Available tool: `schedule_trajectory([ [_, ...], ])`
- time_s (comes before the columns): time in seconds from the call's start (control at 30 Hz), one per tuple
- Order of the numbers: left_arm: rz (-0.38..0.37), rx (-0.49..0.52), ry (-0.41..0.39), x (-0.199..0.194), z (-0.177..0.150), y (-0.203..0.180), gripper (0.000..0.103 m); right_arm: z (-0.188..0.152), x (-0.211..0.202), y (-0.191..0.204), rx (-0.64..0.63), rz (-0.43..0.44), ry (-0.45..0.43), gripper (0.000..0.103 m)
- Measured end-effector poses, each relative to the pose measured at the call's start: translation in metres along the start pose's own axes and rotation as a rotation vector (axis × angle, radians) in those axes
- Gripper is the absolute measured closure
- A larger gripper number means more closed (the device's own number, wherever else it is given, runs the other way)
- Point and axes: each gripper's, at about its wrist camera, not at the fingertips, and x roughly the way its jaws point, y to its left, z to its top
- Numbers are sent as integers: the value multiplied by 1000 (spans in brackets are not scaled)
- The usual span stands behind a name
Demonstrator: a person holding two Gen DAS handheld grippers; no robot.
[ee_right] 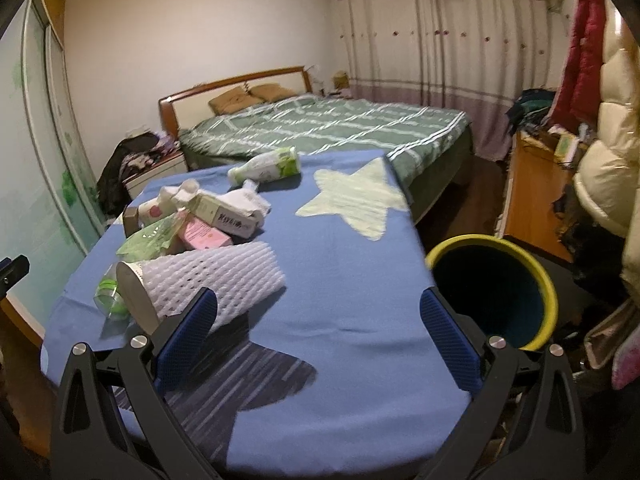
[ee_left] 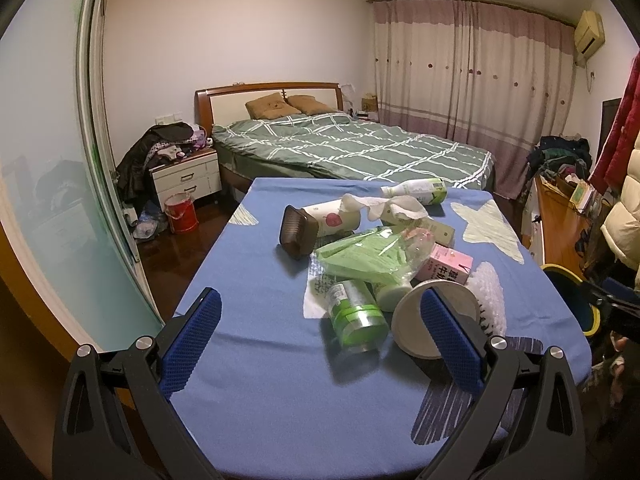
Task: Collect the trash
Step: 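Reach the right tool into the clutter and grasp the green plastic bag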
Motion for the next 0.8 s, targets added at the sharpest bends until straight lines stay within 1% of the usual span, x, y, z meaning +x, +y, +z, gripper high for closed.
schedule_trajectory([
  [0.13,4,7,-2,6,1,2,5,7,30,15,-20,40,45,6],
  [0.27,3,23,9,16,1,2,5,29,56,33,-53,65,40,6],
  [0.4,2,20,26,26,2,6,5,53,80,54,-77,155,61,7],
  [0.47,7,18,23,29,3,7,5,60,88,68,-102,205,81,11],
  [0.5,11,19,22,30,4,7,5,64,92,76,-115,227,99,18],
  [0.63,33,23,15,35,6,11,5,68,102,108,-166,295,138,29],
  [0.7,34,19,17,37,6,13,5,69,110,120,-173,323,165,31],
  [0.8,39,18,21,41,6,16,5,71,123,132,-163,335,198,33],
])
